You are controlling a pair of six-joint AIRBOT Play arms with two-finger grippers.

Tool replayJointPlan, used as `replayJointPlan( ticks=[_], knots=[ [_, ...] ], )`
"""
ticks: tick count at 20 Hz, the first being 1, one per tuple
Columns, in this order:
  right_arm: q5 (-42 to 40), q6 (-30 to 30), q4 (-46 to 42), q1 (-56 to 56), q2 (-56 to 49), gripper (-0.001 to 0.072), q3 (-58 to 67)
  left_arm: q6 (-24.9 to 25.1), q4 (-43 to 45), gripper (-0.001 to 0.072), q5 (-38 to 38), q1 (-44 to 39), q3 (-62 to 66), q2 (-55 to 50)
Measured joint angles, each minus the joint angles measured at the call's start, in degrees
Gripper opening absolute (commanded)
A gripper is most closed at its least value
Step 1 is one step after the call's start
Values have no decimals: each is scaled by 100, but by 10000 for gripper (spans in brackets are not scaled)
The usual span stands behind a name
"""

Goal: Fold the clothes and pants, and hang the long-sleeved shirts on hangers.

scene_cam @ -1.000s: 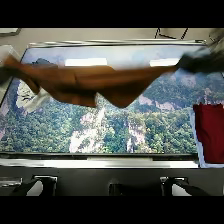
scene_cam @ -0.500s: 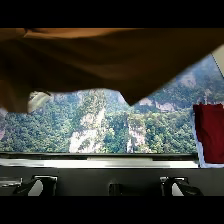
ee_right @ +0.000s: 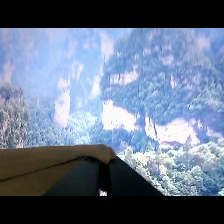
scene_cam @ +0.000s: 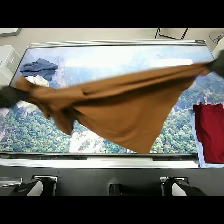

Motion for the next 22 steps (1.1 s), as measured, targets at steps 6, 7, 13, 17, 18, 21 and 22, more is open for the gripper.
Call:
replayJointPlan(
  ticks=[6, 7, 13, 17, 18, 21, 22],
  knots=[
    [-990, 173, 1838, 109, -2111, 36, -627, 341, -557, 28, 1958, -710, -557, -2135],
    [-1034, 201, 2033, 175, -2380, 37, -656, 380, -717, 31, 2076, -748, -402, -2533],
    [-1172, 251, 2216, 678, -3362, 702, -691, 542, -1355, 708, 1895, -870, 162, -3932],
    [-520, 149, 1762, 186, -3331, 695, -496, 540, -1049, 708, 815, -173, 645, -4068],
    [-219, 149, 1499, -2, -3287, 693, -490, 507, -828, 708, 431, 42, 710, -4037],
    [634, 144, 719, -391, -3091, 700, -901, 411, -238, 707, -358, 413, 437, -3801],
    [734, 96, 586, -442, -2999, 707, -1185, 417, -122, 707, -474, 459, 179, -3687]
  ],
)
